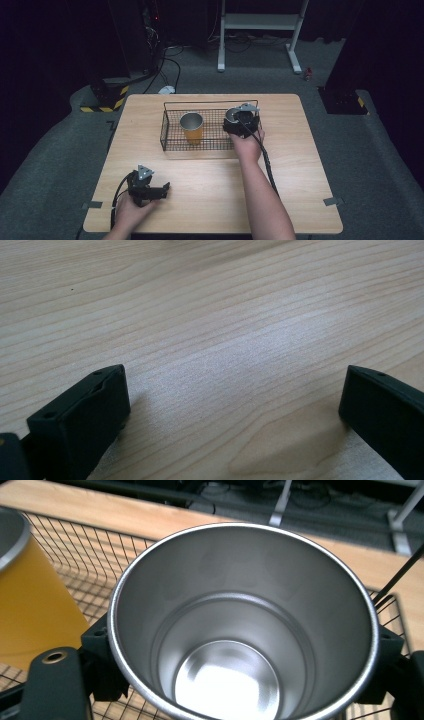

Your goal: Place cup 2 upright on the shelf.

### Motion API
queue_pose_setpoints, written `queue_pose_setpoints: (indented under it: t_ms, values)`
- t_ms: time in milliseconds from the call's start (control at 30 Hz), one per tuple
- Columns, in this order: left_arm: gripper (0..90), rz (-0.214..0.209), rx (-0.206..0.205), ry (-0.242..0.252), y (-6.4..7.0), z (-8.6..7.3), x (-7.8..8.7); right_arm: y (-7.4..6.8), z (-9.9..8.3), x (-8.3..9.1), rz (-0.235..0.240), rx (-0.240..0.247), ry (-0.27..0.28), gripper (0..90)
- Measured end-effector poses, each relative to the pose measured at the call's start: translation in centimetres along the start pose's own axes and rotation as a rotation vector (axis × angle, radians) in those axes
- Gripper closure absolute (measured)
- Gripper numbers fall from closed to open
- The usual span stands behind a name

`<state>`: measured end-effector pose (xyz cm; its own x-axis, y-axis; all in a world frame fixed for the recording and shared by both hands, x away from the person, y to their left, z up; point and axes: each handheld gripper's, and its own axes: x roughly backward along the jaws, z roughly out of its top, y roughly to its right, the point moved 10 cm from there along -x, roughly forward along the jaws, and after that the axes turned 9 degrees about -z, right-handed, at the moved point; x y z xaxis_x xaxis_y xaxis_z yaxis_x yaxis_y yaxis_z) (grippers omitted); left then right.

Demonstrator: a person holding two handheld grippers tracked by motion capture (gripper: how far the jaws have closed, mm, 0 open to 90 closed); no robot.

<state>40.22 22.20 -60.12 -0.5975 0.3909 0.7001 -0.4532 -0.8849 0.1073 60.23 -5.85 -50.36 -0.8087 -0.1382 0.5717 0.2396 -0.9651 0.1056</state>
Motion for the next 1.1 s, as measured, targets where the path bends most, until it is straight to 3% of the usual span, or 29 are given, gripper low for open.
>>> queue_pose_setpoints:
  t_ms: [467,700,967,1100]
  values:
    - [0.3,0.0,0.0,-0.001,0.0,0.0,0.0,-0.8,-2.2,-2.3,-0.012,0.028,-0.111,18.4]
    - [0.3,0.0,0.002,0.002,0.0,0.0,0.0,-0.8,-2.2,-2.5,0.005,0.022,-0.118,18.3]
    - [0.3,0.0,0.002,0.002,0.0,0.0,0.0,-1.1,-3.0,-2.5,0.021,0.012,-0.181,18.2]
    - [0.3,0.001,-0.001,0.001,0.0,0.0,0.0,-1.2,-3.0,-2.4,0.026,0.022,-0.18,18.2]
